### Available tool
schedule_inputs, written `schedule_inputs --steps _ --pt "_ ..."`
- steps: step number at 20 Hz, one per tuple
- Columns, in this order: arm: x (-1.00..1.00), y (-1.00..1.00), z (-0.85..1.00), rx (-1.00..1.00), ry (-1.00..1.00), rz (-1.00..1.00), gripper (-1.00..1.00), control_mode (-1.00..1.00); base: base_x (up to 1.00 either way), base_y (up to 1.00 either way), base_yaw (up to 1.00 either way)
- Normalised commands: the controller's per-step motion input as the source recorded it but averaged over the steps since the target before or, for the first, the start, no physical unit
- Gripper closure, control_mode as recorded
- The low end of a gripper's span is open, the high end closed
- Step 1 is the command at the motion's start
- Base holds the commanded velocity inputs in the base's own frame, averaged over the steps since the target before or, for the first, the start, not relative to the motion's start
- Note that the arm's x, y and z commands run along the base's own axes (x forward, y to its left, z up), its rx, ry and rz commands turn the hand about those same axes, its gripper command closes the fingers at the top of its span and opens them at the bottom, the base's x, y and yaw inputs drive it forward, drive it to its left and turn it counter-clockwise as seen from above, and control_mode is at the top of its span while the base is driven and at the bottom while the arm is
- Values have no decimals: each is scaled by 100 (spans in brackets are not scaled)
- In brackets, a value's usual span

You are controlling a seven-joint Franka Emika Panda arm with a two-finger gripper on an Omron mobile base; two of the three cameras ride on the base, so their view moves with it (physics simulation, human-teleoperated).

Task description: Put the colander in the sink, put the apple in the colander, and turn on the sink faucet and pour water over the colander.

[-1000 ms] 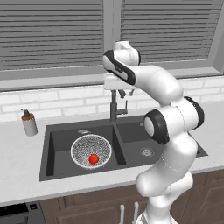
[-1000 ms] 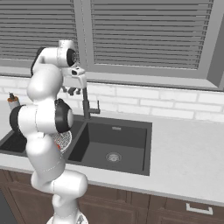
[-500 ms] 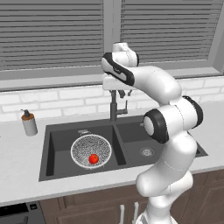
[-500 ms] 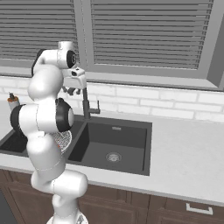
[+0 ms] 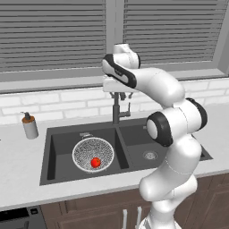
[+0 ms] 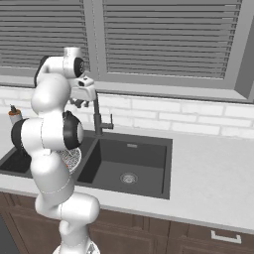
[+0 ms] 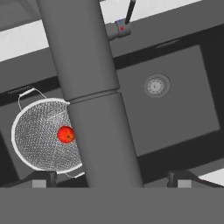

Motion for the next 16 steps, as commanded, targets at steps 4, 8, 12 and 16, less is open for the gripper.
schedule_inputs --steps 4,8,12,16 --pt "6 22 -26 0 -1 -8 -100 -100 0 0 0" --pt "16 24 -24 0 -2 -8 -100 -100 0 0 0" --pt "24 27 -24 0 -3 -7 -100 -100 0 0 0" --pt "30 29 -26 0 -2 -7 -100 -100 0 0 0"
